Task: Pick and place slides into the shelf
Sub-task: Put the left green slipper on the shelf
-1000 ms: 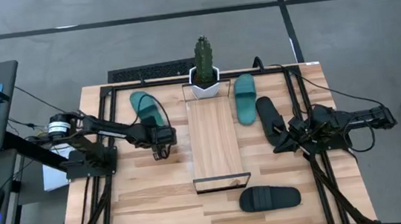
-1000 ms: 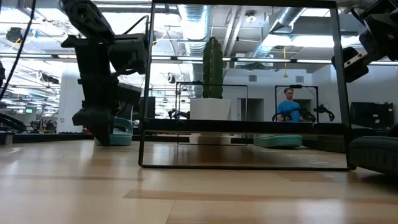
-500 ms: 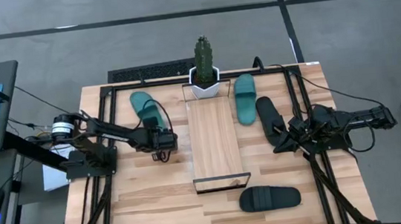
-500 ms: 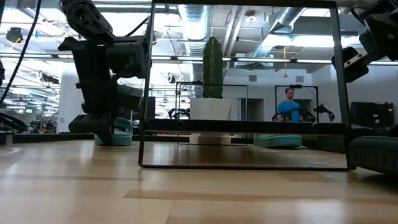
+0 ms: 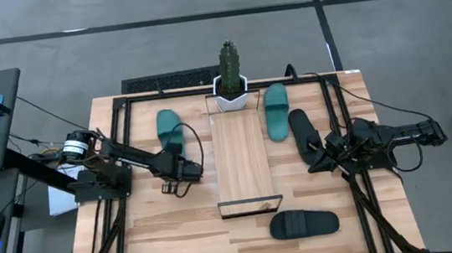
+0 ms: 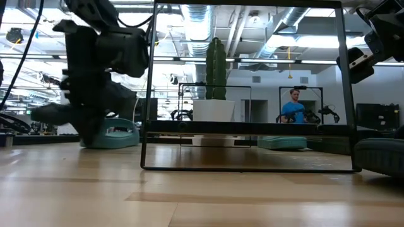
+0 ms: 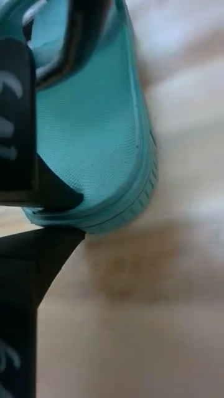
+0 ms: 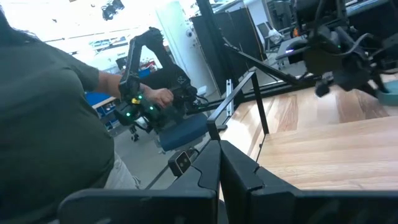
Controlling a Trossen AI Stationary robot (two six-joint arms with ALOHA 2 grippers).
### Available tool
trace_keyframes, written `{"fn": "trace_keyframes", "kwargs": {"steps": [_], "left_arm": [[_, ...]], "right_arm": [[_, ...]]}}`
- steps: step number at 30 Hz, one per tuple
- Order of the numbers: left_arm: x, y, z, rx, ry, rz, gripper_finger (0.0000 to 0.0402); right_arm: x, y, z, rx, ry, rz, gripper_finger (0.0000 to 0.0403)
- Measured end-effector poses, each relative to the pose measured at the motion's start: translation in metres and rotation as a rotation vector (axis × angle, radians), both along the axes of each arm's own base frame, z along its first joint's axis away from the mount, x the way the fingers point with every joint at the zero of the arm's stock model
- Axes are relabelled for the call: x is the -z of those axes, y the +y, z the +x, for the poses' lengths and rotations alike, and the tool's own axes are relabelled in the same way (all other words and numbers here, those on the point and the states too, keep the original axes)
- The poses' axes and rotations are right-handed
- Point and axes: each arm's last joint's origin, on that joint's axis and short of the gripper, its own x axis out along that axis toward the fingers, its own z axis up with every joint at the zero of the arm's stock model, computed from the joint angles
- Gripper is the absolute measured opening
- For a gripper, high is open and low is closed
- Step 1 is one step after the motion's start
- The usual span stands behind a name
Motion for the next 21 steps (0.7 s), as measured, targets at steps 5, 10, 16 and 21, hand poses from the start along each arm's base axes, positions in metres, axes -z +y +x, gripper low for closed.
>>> {"fn": "trace_keyframes", "kwargs": {"steps": [5, 10, 16, 21], "left_arm": [[-0.012, -0.006, 0.001, -0.006, 0.070, -0.084, 0.0020], [-0.028, -0.014, 0.003, 0.001, 0.107, -0.116, 0.0016], [-0.074, -0.021, 0.008, -0.043, -0.002, -0.125, 0.0015], [-0.129, -0.021, 0.004, -0.078, -0.109, -0.102, 0.0013]], "right_arm": [[0.000, 0.000, 0.000, 0.000, 0.000, 0.000, 0.0000], [0.000, 0.000, 0.000, 0.000, 0.000, 0.000, 0.0000], [0.000, 0.000, 0.000, 0.000, 0.000, 0.000, 0.0000], [0.000, 0.000, 0.000, 0.000, 0.000, 0.000, 0.0000]]}}
